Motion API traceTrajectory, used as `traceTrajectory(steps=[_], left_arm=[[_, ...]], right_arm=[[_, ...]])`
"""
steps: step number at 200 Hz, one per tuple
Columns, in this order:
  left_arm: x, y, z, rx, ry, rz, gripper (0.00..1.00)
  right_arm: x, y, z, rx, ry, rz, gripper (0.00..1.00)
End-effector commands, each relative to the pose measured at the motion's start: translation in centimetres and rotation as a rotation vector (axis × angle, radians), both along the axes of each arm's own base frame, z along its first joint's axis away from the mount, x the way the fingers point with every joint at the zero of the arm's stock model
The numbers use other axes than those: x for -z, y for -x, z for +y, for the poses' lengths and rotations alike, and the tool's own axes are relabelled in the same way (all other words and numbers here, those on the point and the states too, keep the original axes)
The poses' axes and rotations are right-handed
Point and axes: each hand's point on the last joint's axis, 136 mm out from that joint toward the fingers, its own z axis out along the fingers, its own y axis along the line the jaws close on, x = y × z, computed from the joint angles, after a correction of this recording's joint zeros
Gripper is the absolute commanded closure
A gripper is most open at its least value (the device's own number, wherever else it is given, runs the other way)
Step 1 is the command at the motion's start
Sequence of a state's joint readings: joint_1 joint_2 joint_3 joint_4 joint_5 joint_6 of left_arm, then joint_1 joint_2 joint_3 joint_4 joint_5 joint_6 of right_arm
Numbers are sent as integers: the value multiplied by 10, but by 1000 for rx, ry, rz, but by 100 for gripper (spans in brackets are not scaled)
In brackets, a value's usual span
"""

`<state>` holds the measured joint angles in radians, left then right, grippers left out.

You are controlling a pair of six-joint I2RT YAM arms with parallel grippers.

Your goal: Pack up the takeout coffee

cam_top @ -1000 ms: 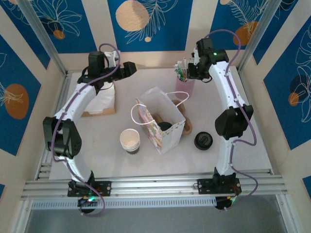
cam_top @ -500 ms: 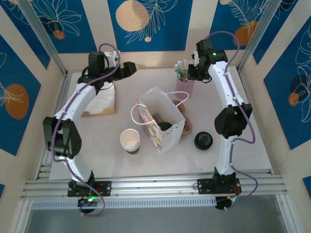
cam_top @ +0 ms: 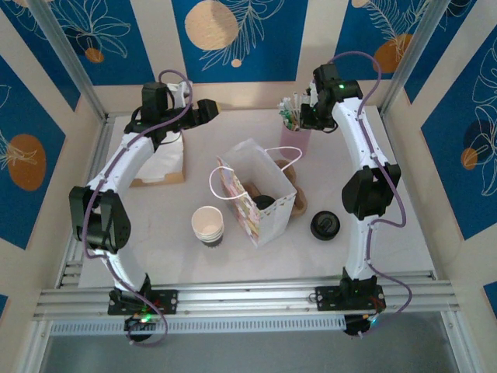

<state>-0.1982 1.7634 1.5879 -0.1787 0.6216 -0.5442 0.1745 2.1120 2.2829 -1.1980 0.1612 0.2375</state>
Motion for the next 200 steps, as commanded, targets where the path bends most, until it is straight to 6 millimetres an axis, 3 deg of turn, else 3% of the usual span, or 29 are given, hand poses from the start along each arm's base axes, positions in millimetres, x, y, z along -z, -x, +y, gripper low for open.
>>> traceTrajectory(steps=[1, 46, 81, 140, 200], left_arm=[[-3, -1, 1, 15, 15, -12, 13], [-5, 0, 1, 17, 15, -14, 13], [-11, 5, 2, 17, 19, -21, 13], [-20, 18, 7, -1, 13, -38, 13], [-33, 36, 16, -41, 5, -65, 12]], right_arm=[[-3, -2, -2, 7, -7, -4, 85], [-18, 0, -4, 18, 4, -42, 96], [-35, 5, -5, 20, 23, -86, 99], [-76, 23, -6, 21, 45, -194, 100], [-130, 54, -7, 17, 45, -342, 100]])
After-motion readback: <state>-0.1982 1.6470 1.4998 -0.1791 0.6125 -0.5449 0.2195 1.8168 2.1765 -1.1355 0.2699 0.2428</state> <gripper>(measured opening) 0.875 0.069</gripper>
